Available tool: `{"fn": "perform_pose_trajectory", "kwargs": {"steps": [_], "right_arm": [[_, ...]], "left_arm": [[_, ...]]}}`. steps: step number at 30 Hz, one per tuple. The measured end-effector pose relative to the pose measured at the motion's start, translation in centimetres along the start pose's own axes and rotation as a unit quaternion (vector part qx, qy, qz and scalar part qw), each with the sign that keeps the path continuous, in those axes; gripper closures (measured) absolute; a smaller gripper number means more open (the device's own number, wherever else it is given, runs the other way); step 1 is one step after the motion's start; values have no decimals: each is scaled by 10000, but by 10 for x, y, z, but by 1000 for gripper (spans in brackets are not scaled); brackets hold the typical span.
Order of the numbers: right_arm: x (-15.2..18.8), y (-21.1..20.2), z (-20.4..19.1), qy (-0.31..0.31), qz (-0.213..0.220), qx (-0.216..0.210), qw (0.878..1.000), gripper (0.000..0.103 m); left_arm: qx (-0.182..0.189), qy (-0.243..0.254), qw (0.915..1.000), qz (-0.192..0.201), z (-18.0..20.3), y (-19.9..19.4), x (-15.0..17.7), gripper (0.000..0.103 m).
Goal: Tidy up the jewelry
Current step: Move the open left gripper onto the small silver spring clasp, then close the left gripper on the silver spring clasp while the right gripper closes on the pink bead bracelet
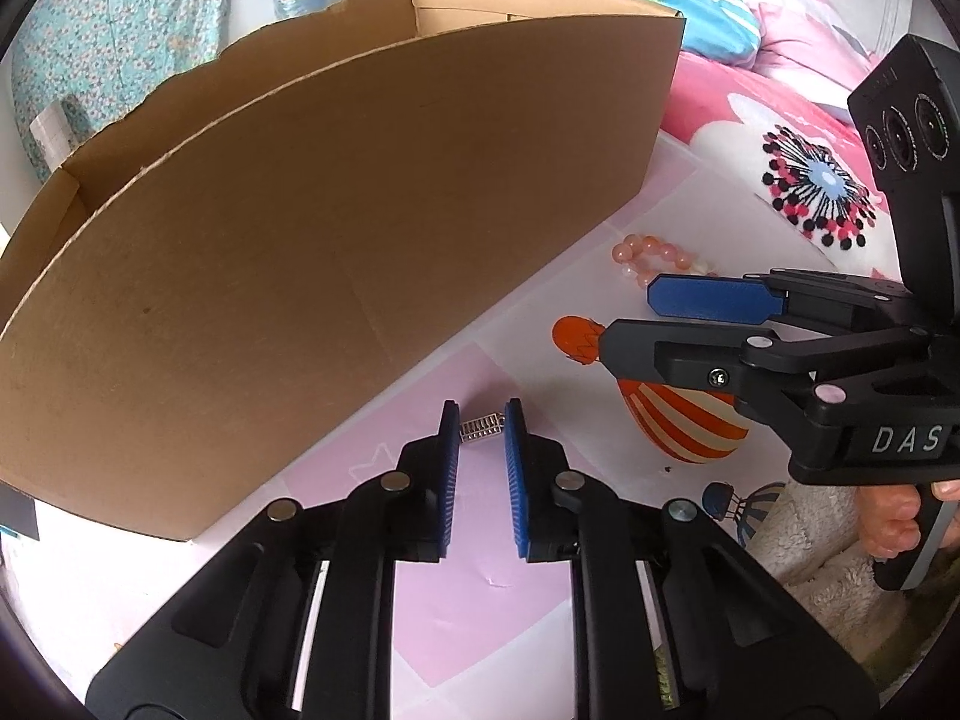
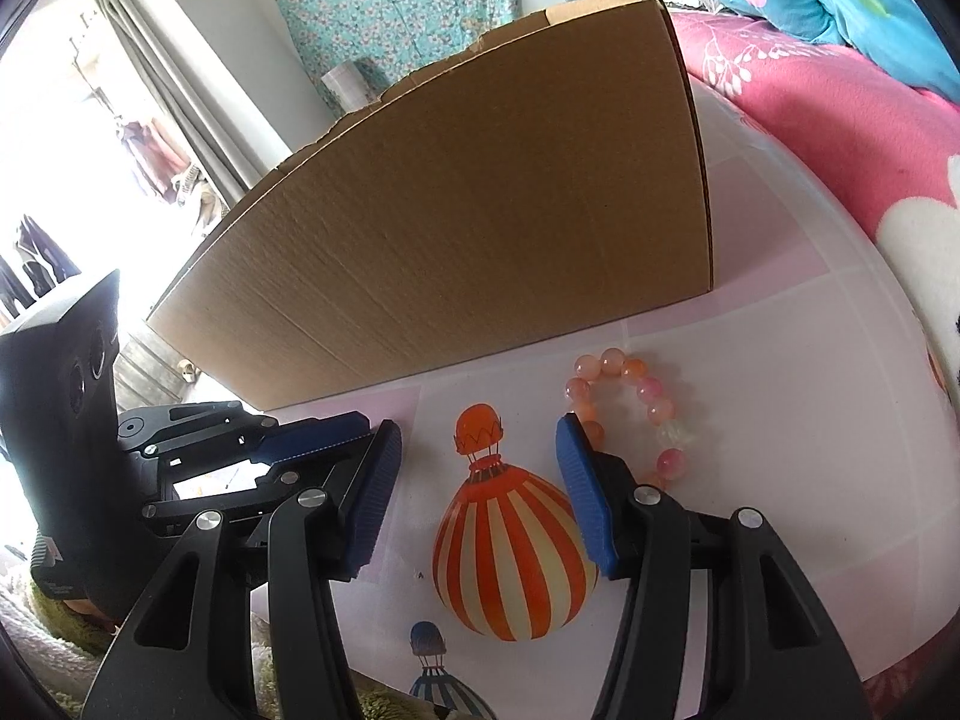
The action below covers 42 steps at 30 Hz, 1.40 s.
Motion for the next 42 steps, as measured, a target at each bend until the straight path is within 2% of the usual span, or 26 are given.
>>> {"fn": "perform_pose_trajectory", "kwargs": {"steps": [9, 20, 25, 30, 37, 42], "right_arm": [[-2, -6, 0, -30, 65, -4, 10000, 50], [-3, -22, -10, -218, 151, 122, 9996, 50], [-10, -24, -11, -487, 149, 471, 9976, 50], [-21, -18, -8, -777, -47, 881, 9931, 50], [-26, 9, -5, -950, -581, 1181, 9867, 67], [-23, 18, -5, -1018, -805, 1379, 9819, 74]], "left_arm": [[-7, -32, 10000, -26, 0, -1, 3, 91], [-138, -450, 9989, 19, -19, -16, 24, 91], [-191, -620, 9979, 80, -26, -21, 32, 91], [-178, -764, 9968, 142, -32, -24, 36, 91], [-156, -925, 9956, 90, -38, -25, 35, 91], [-159, -997, 9949, 76, -40, -25, 33, 91]]}}
Point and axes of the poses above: each gripper's, at about its wrist camera, not at the fingertips, and y roughly the way its jaws point, z to its right, x to its underside, the point moved 1 cm from there along y, roughly the way its jaws point, and after that the axes turned 7 degrees about -y, right-handed, at the moved point
